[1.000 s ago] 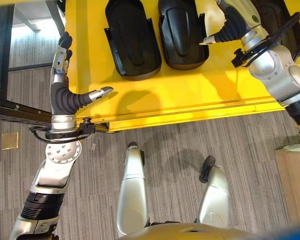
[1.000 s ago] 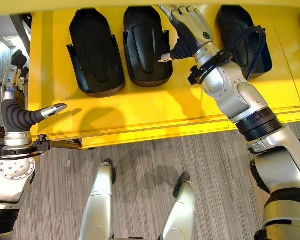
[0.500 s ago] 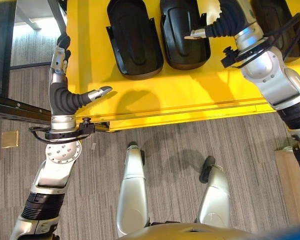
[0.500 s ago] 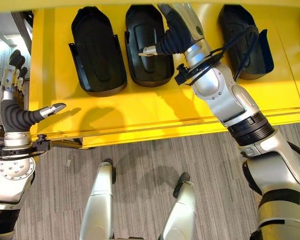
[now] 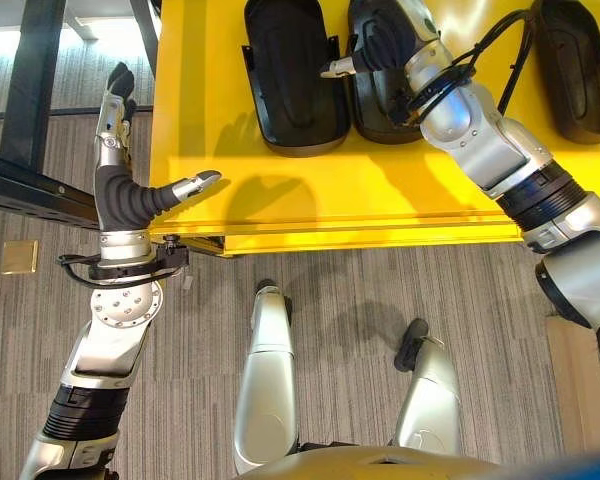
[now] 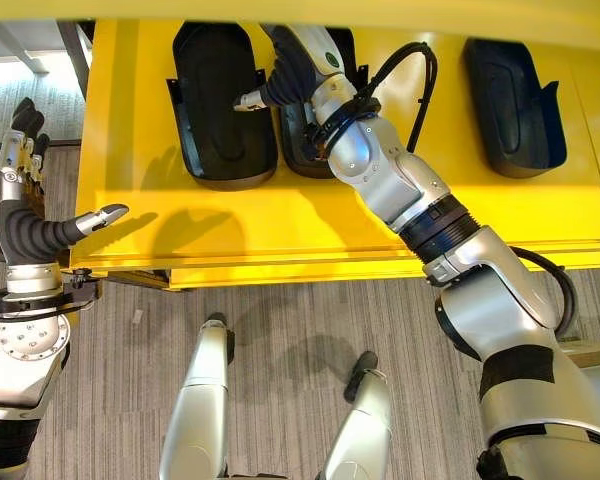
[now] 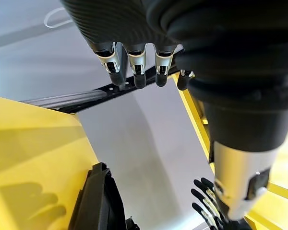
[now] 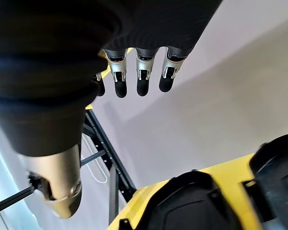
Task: Move parts from the plastic box to the shelf.
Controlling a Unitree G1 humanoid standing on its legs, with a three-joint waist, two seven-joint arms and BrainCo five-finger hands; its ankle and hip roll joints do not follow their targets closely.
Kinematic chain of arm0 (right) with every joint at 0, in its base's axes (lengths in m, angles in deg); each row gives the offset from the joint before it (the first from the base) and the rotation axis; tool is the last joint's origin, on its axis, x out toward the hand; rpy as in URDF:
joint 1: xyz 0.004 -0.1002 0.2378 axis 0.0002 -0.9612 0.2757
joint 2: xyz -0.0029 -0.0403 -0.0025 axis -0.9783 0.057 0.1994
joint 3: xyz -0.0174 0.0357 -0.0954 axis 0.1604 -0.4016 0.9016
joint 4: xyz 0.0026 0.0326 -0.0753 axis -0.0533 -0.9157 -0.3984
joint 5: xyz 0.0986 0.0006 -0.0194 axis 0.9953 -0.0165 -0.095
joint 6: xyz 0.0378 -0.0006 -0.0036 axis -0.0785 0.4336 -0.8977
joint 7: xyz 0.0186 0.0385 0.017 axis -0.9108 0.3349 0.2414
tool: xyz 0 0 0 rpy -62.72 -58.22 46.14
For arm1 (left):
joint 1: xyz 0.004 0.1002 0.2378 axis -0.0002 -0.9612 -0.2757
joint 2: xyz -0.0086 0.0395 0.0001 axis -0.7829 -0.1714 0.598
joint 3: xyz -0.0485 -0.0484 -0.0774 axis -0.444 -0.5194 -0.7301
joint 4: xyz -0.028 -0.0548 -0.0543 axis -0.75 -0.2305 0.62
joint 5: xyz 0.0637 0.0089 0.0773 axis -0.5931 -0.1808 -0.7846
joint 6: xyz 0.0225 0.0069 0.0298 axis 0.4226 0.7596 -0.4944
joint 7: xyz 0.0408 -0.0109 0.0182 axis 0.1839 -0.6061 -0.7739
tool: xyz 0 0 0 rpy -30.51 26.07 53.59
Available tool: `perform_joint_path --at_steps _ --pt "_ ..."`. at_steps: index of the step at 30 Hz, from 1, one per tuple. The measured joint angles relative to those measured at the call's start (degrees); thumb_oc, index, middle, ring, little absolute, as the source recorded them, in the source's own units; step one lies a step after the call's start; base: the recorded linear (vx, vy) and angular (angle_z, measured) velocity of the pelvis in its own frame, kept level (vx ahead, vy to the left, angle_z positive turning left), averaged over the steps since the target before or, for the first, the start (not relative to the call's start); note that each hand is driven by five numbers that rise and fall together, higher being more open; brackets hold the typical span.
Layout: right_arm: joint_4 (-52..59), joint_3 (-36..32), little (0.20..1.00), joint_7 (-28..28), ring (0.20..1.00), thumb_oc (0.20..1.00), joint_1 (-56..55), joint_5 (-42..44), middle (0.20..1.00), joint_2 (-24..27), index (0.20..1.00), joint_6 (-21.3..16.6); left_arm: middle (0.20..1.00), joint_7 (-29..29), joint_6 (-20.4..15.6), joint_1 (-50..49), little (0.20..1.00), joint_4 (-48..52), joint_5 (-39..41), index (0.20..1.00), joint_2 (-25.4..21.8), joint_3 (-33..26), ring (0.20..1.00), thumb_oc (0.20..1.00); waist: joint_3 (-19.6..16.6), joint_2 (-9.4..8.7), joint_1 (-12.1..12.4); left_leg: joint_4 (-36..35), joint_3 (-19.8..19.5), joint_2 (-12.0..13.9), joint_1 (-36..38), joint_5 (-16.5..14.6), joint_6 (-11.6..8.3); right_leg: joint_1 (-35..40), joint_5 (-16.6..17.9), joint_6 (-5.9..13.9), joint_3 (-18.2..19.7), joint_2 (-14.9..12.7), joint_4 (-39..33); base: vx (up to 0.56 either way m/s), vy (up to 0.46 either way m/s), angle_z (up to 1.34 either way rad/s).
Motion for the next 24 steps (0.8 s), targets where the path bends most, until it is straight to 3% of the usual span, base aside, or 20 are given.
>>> perform_joint_path --at_steps 11,24 --pt "-12.6 2.8 1.000 0.7 1.000 1.000 1.0 -0.3 1.000 -4.8 1.000 2.1 1.000 -0.1 -0.3 -0.4 1.000 -0.1 1.6 1.000 0.0 0.1 1.000 1.000 0.0 0.02 2.7 -0.3 -0.3 -0.5 0.1 0.3 0.13 0.6 0.1 0.18 -0.4 -0.3 -0.3 0.00 0.001 0.02" --pt "-23.0 6.8 1.000 1.8 1.000 1.000 1.3 -0.2 1.000 -6.5 1.000 3.0 1.000 0.2 -1.6 -0.6 1.000 0.1 2.0 1.000 0.0 1.2 1.000 1.000 0.1 0.15 3.1 -1.1 -1.8 -0.8 -0.2 0.5 -0.10 1.9 0.1 0.33 -2.7 -0.3 -0.9 0.02 0.002 0.04"
